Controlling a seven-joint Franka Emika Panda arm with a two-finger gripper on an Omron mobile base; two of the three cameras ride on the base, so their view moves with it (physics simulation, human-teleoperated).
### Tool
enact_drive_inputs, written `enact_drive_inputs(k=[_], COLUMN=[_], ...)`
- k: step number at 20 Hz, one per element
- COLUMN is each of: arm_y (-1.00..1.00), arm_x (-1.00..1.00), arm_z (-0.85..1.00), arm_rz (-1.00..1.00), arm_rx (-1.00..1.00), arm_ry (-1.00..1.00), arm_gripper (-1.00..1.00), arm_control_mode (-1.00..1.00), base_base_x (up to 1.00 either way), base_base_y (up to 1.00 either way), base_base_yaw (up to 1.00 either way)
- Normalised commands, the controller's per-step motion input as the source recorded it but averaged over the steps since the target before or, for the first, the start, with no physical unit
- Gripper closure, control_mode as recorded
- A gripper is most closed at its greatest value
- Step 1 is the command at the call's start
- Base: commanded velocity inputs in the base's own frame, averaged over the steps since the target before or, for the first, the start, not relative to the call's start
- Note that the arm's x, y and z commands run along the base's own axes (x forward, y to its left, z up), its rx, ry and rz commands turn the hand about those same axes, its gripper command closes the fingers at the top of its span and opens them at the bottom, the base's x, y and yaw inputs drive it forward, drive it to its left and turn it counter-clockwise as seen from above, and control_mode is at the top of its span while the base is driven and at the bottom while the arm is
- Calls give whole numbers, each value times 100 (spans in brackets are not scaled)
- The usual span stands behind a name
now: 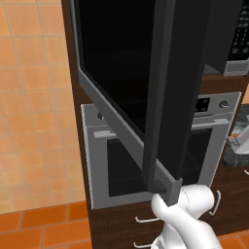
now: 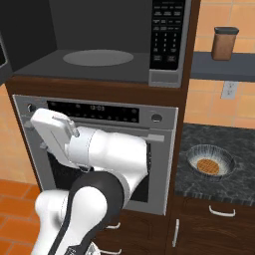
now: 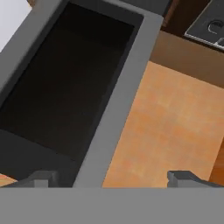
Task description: Open the microwave, place the bowl with waffle inside the microwave, then close the microwave door and turn it on.
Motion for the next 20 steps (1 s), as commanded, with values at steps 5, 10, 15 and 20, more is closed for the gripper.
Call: enact_drive_inputs(k=[5,10,15,20], arm_y=[-100,-100,-100,-95], arm_x=[-43,-23,23,25], arm_z=[-8,-5,-26,-56], arm_rz=[-12,-19,-39,-58], arm_rx=[-2,-9,-10,-24], arm_ry=[-11,-3,15,4], arm_gripper=[-100,-100,-100,-100], arm_control_mode=[-100,-100,-100,-100], base_base_x=[0,0,0,0], base_base_y=[0,0,0,0], base_base_yaw=[0,0,0,0])
